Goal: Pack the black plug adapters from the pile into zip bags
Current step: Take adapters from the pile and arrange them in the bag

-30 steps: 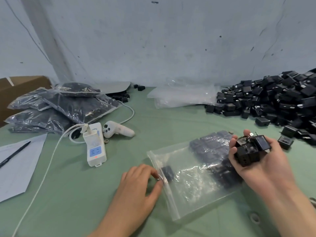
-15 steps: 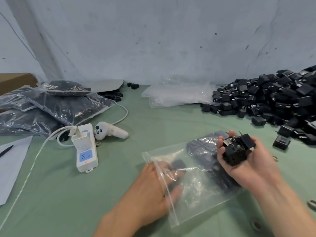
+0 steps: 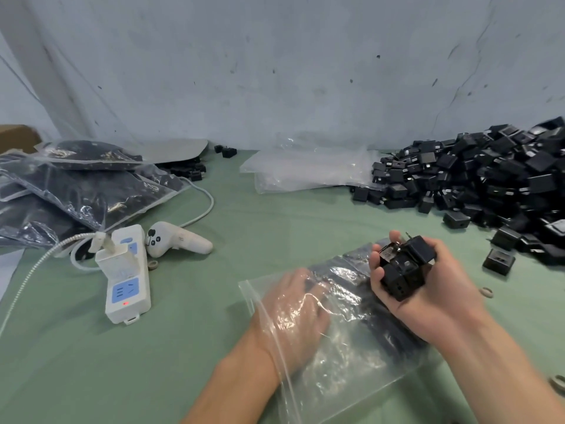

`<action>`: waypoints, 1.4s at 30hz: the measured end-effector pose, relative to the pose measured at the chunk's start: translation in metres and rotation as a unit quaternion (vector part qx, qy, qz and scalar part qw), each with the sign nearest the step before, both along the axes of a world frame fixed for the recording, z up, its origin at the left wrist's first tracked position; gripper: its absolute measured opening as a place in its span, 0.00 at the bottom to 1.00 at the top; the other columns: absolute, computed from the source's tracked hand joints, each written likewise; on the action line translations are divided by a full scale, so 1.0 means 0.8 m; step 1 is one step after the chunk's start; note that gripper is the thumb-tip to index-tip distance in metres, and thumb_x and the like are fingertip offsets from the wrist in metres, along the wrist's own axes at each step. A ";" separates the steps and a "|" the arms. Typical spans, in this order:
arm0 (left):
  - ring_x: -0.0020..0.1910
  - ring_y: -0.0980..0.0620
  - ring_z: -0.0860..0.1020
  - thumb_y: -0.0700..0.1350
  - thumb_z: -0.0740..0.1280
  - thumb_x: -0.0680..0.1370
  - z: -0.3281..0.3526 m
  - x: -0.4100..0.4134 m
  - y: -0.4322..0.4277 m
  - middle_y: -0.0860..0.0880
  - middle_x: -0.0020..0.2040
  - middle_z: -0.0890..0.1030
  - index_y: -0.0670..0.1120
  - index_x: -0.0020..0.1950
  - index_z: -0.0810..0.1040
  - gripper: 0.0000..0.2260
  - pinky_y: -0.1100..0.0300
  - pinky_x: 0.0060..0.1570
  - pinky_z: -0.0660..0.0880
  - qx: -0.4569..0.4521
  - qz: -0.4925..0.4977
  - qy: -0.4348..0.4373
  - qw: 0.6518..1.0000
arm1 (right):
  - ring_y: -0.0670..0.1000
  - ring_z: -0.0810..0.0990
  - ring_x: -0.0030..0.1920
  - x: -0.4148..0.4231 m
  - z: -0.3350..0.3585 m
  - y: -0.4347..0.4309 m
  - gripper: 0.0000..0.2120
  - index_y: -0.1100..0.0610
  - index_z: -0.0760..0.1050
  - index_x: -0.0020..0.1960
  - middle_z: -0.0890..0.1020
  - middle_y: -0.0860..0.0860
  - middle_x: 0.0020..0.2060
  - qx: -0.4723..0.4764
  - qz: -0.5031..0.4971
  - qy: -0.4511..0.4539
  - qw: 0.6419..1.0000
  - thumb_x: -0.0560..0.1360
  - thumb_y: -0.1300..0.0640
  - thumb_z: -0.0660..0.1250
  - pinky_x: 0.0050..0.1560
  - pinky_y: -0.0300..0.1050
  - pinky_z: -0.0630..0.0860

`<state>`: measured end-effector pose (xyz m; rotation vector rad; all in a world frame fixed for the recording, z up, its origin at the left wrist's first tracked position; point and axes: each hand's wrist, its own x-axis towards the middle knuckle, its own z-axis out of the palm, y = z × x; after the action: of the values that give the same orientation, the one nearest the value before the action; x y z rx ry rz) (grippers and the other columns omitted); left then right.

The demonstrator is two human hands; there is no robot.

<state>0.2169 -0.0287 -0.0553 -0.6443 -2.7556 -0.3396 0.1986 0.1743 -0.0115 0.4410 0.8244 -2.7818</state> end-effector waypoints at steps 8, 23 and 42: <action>0.60 0.59 0.75 0.51 0.62 0.80 0.001 0.022 -0.023 0.59 0.63 0.75 0.61 0.63 0.75 0.13 0.65 0.62 0.70 0.164 -0.024 -0.087 0.982 | 0.53 0.82 0.37 0.009 0.006 -0.012 0.10 0.51 0.80 0.41 0.80 0.54 0.48 0.012 0.015 -0.004 1.000 0.76 0.50 0.63 0.34 0.42 0.78; 0.39 0.58 0.78 0.42 0.59 0.75 0.056 0.087 -0.058 0.59 0.41 0.80 0.60 0.46 0.79 0.14 0.72 0.31 0.67 0.438 0.108 0.064 0.890 | 0.53 0.79 0.33 0.046 0.033 -0.044 0.14 0.51 0.83 0.37 0.82 0.55 0.42 0.125 0.048 0.029 0.991 0.76 0.49 0.63 0.28 0.41 0.73; 0.42 0.62 0.78 0.58 0.68 0.76 0.042 0.095 -0.086 0.56 0.46 0.82 0.57 0.53 0.76 0.10 0.70 0.39 0.71 0.470 0.194 -0.032 0.860 | 0.52 0.78 0.32 0.080 0.036 -0.091 0.11 0.55 0.86 0.46 0.82 0.56 0.41 0.163 0.167 0.029 0.972 0.76 0.52 0.67 0.24 0.39 0.71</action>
<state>0.2931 -0.0974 -0.0218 0.1804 -2.2530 -1.4632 0.2627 0.1018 0.0170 0.2431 1.2496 -2.3664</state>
